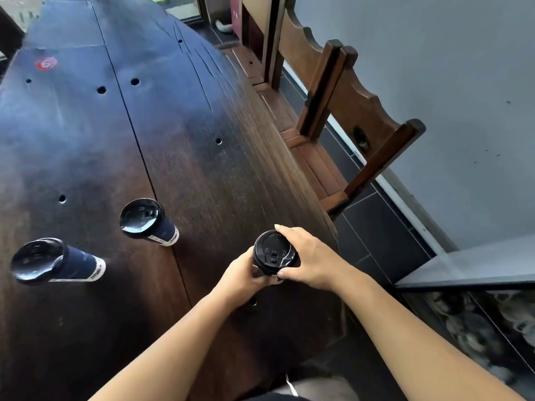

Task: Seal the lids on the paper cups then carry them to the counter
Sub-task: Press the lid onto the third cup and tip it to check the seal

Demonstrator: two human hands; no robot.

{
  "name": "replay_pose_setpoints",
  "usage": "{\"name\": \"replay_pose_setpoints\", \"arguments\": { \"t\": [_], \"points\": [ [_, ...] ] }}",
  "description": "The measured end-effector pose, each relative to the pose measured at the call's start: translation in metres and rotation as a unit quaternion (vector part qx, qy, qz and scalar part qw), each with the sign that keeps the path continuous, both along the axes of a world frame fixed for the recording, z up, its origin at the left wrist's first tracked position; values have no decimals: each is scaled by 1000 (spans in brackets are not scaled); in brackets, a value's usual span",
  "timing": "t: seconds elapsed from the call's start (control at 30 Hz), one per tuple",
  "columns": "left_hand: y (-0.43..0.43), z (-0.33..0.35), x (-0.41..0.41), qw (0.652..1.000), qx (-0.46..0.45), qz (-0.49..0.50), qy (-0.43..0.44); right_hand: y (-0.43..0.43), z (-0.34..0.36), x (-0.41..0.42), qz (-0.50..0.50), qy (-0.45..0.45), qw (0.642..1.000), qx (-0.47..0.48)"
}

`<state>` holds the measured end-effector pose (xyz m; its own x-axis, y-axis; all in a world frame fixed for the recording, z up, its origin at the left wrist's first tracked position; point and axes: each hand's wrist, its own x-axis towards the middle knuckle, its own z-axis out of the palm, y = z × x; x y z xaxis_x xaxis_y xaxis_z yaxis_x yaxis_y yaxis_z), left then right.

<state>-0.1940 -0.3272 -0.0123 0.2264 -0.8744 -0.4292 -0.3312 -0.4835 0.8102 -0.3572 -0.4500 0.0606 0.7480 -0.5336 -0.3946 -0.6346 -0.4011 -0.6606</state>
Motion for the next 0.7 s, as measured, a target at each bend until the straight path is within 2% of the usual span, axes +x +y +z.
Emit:
{"name": "replay_pose_setpoints", "arguments": {
  "t": [0.13,0.5,0.7],
  "points": [
    [12,25,10,999,-40,-22,-22,2,22,5,-28,-21,999,11],
    [79,125,35,975,-163,66,135,49,123,49,-81,-162,982,45],
    [129,173,52,958,-216,107,154,90,170,87,-73,-210,974,32]
  ]
}}
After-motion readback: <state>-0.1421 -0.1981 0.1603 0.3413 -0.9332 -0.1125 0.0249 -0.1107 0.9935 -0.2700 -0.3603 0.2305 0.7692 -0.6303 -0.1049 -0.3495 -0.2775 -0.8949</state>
